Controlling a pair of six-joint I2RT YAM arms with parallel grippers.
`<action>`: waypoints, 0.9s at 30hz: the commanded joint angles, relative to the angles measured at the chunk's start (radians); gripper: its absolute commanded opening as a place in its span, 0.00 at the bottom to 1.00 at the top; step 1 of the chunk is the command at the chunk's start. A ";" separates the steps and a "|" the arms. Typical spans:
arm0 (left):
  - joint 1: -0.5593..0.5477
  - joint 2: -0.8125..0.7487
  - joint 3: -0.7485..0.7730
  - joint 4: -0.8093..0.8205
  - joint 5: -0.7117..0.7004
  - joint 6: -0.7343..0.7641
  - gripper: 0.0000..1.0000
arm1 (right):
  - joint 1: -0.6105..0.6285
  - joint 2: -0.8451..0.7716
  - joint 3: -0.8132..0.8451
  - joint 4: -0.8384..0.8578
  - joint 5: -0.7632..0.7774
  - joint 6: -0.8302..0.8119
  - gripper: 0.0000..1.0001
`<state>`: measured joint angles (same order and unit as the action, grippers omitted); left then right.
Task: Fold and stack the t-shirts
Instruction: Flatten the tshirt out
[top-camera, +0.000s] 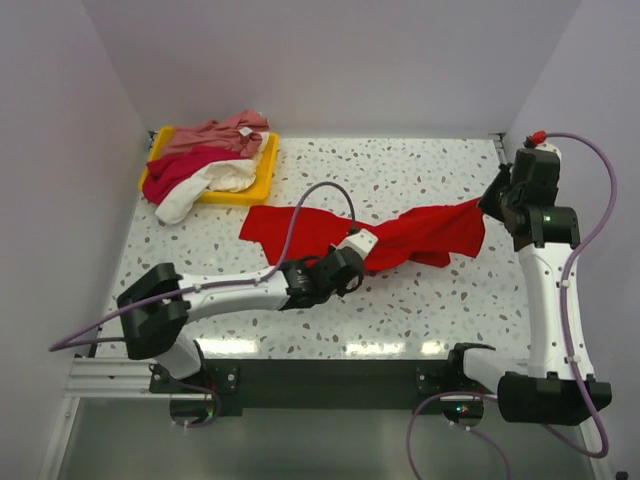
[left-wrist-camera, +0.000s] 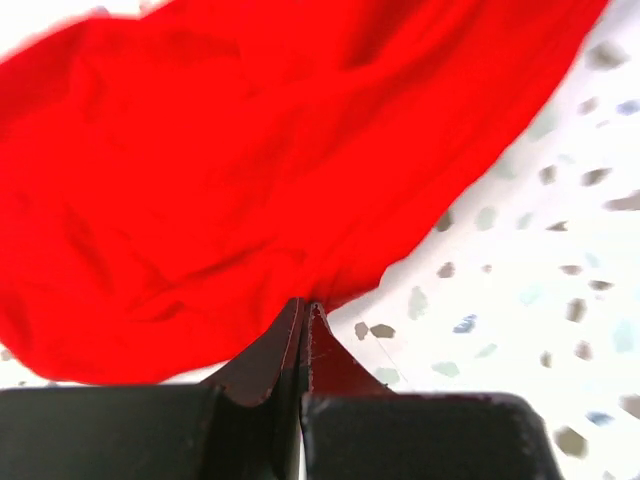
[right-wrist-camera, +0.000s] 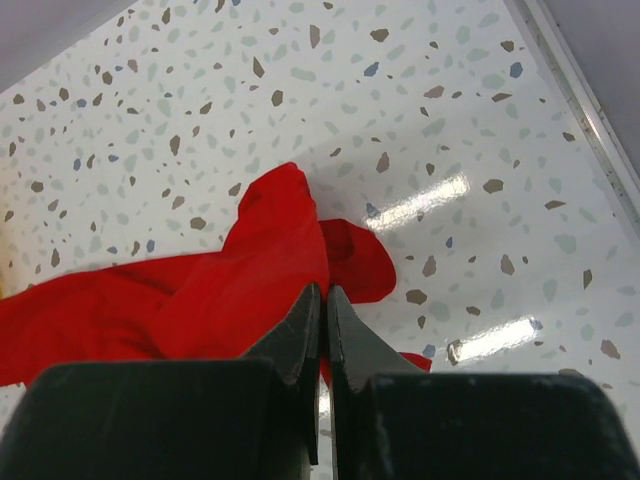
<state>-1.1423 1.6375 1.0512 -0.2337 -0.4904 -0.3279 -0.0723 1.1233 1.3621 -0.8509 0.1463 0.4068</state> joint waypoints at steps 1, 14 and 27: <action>0.004 -0.163 0.020 -0.059 0.065 0.062 0.00 | 0.000 -0.039 0.080 -0.034 0.010 -0.028 0.00; 0.361 -0.299 0.048 -0.125 0.509 0.254 0.00 | 0.000 -0.004 0.123 -0.031 -0.050 -0.011 0.01; 0.402 0.018 0.294 -0.158 0.043 0.170 0.86 | 0.000 0.079 -0.026 0.079 -0.080 0.004 0.00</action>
<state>-0.6731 1.7424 1.3613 -0.4225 -0.3279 -0.1246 -0.0723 1.2263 1.3773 -0.8379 0.0830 0.4103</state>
